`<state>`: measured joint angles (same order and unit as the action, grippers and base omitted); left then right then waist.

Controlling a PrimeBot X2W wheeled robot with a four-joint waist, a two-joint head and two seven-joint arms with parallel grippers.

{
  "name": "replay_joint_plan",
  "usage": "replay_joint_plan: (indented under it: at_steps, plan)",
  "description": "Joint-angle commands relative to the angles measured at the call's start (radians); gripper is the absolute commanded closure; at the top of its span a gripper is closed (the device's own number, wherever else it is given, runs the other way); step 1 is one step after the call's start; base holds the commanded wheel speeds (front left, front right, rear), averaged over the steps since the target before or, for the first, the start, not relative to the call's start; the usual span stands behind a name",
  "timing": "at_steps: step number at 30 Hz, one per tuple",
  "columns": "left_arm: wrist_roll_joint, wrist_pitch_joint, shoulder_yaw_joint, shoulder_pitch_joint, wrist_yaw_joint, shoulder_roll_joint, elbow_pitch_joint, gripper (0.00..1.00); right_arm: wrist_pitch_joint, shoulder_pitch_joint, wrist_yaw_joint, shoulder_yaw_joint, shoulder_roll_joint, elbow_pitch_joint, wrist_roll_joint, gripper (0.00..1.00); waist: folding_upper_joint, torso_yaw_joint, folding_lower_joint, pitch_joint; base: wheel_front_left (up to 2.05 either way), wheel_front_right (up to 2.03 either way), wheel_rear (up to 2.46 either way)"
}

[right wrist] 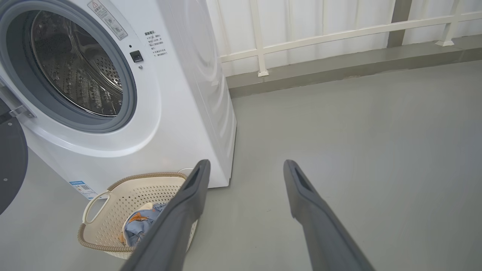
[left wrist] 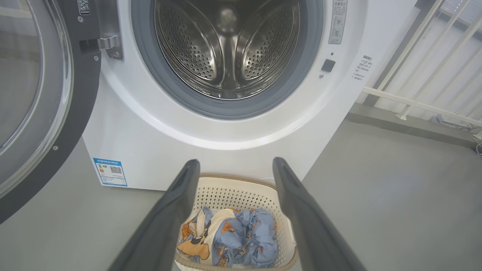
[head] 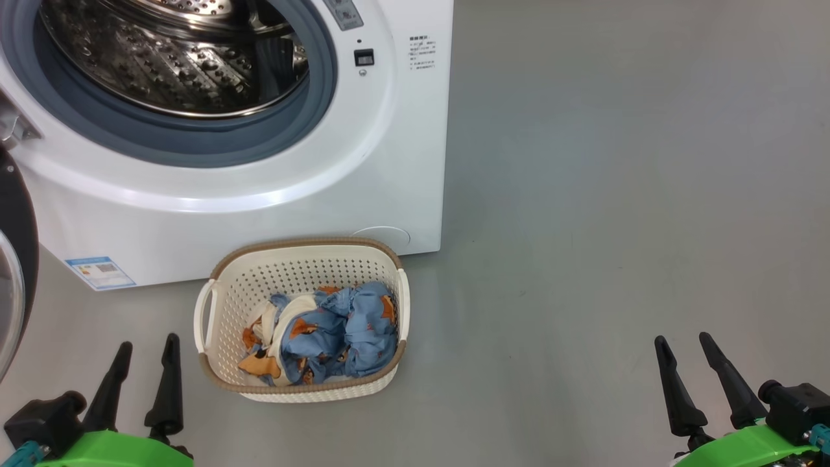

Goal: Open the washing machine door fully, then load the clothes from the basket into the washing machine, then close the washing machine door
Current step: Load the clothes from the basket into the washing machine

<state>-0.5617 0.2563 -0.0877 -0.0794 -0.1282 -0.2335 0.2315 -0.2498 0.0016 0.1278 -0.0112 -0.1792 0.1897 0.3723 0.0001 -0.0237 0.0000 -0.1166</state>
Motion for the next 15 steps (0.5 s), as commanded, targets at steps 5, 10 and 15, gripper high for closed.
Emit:
replay_joint_plan:
  at_steps: [5, 10, 15]
  plan:
    - [-0.020, 0.006, 0.025, -0.031, -0.002, -0.033, -0.021, 0.00, -0.012, -0.009, 0.003, 0.018, -0.006, -0.027, 0.003, 0.00, -0.0001, 0.004, 0.0000, -0.006, 0.01, -0.04, 0.03]
    - [-0.036, 0.006, 0.018, -0.036, -0.002, -0.041, -0.026, 0.00, -0.012, -0.015, 0.003, 0.019, -0.005, -0.029, 0.001, 0.00, -0.0001, 0.006, 0.0000, -0.011, 0.30, -0.75, 0.46]
    - [-0.043, 0.006, 0.020, -0.040, -0.002, -0.044, -0.028, 0.00, -0.012, -0.020, 0.003, 0.020, 0.000, -0.029, -0.001, 0.00, -0.0001, 0.008, 0.0000, -0.017, 0.84, -1.43, 0.59]
